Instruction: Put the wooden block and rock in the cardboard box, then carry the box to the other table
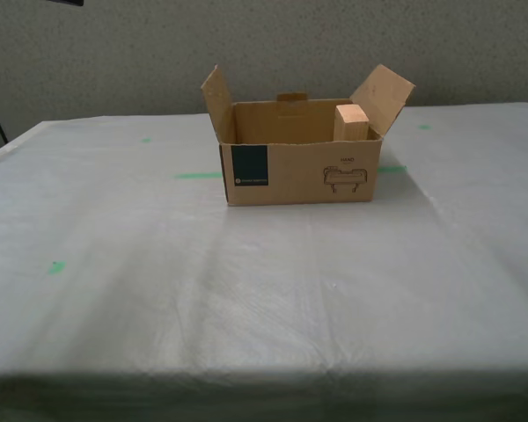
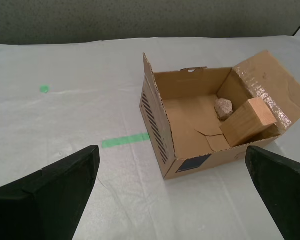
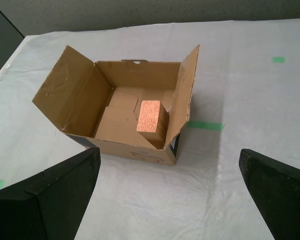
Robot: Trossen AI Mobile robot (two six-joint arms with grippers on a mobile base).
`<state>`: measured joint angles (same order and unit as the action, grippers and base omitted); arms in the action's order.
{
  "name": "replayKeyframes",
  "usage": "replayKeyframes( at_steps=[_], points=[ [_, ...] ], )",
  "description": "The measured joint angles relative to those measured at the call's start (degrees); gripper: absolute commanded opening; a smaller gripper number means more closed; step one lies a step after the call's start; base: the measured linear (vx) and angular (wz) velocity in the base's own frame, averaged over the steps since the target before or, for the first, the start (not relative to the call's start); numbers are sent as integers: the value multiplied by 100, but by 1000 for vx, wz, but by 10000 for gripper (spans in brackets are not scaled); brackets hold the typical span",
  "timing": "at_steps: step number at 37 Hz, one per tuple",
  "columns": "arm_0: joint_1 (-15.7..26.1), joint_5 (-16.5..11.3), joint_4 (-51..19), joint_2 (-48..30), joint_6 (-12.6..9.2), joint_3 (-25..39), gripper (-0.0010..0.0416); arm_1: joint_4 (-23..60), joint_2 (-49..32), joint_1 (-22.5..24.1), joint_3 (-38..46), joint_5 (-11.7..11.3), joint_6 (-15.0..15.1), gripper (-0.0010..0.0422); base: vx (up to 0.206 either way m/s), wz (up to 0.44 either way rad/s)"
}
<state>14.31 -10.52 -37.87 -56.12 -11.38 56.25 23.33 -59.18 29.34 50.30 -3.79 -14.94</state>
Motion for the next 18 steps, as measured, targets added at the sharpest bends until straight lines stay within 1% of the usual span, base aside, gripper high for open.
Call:
replayKeyframes(
  at_steps=[6,13,18],
  points=[
    [4,2,380,162,-33,-498,387,-103,37,2,-170,0,-7,400,0,0],
    [2,2,457,168,-46,-852,387,-251,37,4,-249,0,-4,400,0,0],
    [-2,2,476,173,-44,-955,387,-413,37,4,-328,0,-2,400,0,0]
  ],
)
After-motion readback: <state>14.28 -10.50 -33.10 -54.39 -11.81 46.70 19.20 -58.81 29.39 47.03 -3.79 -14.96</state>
